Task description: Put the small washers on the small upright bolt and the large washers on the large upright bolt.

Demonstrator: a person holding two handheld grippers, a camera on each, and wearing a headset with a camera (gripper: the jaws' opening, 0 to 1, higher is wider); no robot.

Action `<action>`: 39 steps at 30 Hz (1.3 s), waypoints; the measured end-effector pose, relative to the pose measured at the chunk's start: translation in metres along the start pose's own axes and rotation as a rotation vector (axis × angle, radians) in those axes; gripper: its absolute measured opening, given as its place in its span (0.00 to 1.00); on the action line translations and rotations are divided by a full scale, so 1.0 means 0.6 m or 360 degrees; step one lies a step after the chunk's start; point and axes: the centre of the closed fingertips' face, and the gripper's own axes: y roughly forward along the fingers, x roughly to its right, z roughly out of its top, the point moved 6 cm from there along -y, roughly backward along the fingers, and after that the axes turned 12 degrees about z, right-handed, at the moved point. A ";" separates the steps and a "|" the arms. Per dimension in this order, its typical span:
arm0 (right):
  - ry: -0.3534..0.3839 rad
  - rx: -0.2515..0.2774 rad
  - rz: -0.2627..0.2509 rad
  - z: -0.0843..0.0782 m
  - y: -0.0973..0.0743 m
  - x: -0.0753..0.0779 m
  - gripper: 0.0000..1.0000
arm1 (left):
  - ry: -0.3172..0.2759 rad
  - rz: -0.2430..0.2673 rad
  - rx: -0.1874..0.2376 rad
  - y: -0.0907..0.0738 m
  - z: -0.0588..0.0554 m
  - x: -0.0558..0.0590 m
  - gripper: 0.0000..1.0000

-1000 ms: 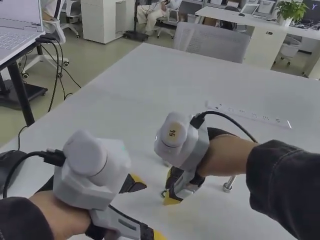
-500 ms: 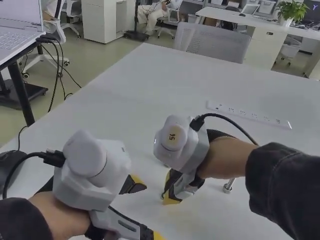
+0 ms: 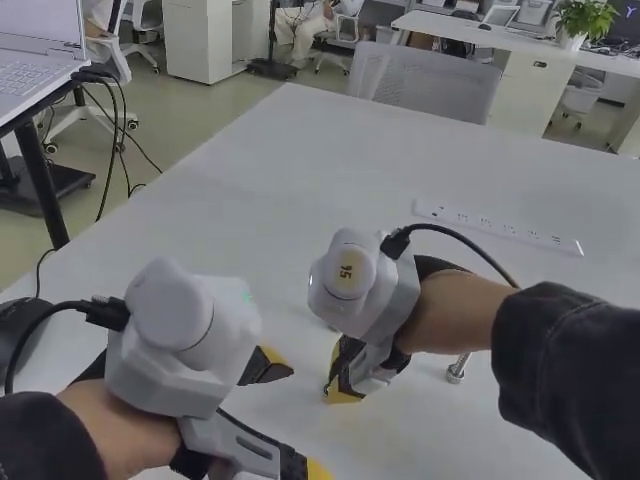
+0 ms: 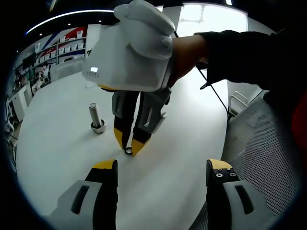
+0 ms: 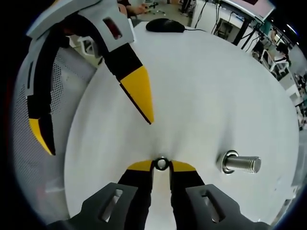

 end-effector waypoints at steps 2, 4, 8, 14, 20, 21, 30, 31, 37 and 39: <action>0.0000 -0.0006 -0.0002 -0.002 -0.001 0.000 0.14 | 0.0000 -0.0001 0.0000 0.001 0.000 0.000 0.75; 0.0002 -0.0012 -0.0005 -0.004 -0.001 0.000 0.14 | 0.0000 -0.0001 -0.0001 0.001 0.000 0.000 0.75; 0.0014 -0.0012 -0.0006 -0.010 -0.004 -0.003 0.14 | 0.0003 -0.0003 -0.0006 0.002 0.000 0.000 0.75; 0.0046 -0.0014 -0.0016 -0.026 -0.013 -0.007 0.14 | 0.0008 -0.0009 -0.0009 0.003 0.001 0.001 0.74; 0.0081 -0.0020 -0.0026 -0.044 -0.020 -0.012 0.14 | 0.0014 -0.0011 -0.0008 0.004 0.003 0.002 0.74; 0.0086 -0.0024 -0.0029 -0.048 -0.022 -0.014 0.14 | 0.0014 -0.0012 -0.0009 0.004 0.003 0.002 0.74; 0.0158 -0.0018 -0.0056 -0.083 -0.041 -0.026 0.14 | 0.0017 -0.0019 -0.0013 0.005 0.002 0.003 0.74; 0.0164 -0.0017 -0.0058 -0.087 -0.042 -0.028 0.14 | 0.0017 -0.0021 -0.0013 0.005 0.002 0.003 0.74; 0.0214 -0.0028 -0.0077 -0.116 -0.055 -0.040 0.14 | 0.0017 -0.0024 -0.0014 0.005 0.002 0.004 0.74; 0.0230 -0.0029 -0.0086 -0.125 -0.061 -0.043 0.14 | 0.0019 -0.0027 -0.0015 0.005 0.002 0.004 0.74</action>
